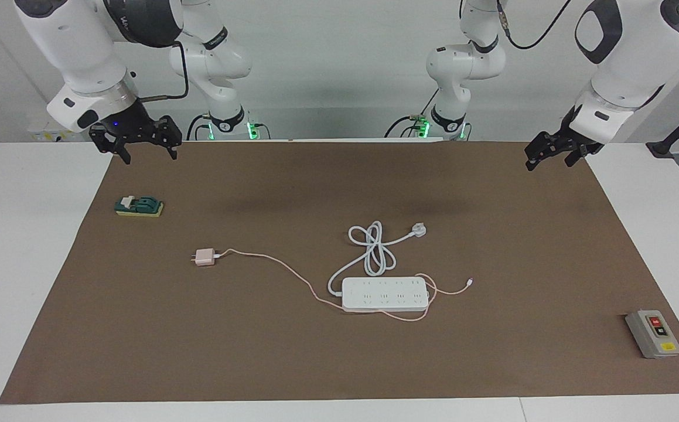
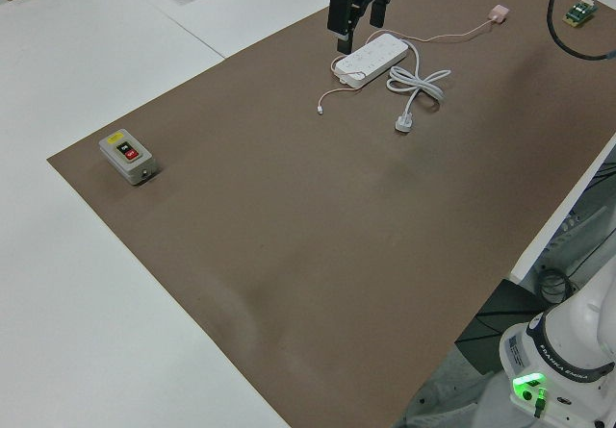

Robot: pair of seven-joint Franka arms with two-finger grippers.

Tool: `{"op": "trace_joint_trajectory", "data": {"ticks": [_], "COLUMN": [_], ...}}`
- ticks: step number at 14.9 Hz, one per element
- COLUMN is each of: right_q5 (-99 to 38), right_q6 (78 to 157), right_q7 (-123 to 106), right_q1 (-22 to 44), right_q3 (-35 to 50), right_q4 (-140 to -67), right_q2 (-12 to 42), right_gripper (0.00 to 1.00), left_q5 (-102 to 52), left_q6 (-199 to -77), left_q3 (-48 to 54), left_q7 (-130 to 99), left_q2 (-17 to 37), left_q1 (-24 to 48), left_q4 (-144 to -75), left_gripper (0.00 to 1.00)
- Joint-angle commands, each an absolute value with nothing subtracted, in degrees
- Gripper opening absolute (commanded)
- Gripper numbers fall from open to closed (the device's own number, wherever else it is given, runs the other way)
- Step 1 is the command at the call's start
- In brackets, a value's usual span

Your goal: Plug charger into power strip

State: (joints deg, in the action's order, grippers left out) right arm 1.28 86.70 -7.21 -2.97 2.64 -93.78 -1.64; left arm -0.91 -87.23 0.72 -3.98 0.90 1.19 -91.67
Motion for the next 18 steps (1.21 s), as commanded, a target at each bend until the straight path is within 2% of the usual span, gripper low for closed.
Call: {"op": "trace_joint_trajectory", "data": {"ticks": [1, 8, 13, 18], "right_q5": [1.85, 3.77, 2.47, -9.64], "right_q6": [87.72, 89.73, 90.26, 89.73], "right_q7": [-6.24, -6.77, -0.12, 29.56], "right_q1": [-3.78, -3.08, -5.79, -9.84], "right_q3": [3.16, 3.25, 3.08, 2.90], "right_q4": [-95.01, -94.75, -95.18, -94.66], "right_q2": [-2.72, -2.72, -1.85, 5.96], "right_gripper": [1.00, 1.00, 1.00, 1.00], "left_q5": [-1.23, -1.23, -1.32, -1.23], "left_q6": [-87.63, -87.54, -87.63, -87.63], "left_q3": [0.53, 0.53, 0.53, 0.53], "left_q7": [-4.57, -4.57, -4.57, -4.57], "left_q2": [0.26, 0.26, 0.26, 0.18], "left_q1": [1.23, 1.23, 1.23, 1.32], "left_q4": [-92.29, -92.29, -92.29, -92.37], "left_gripper": [1.00, 1.00, 1.00, 1.00]}}
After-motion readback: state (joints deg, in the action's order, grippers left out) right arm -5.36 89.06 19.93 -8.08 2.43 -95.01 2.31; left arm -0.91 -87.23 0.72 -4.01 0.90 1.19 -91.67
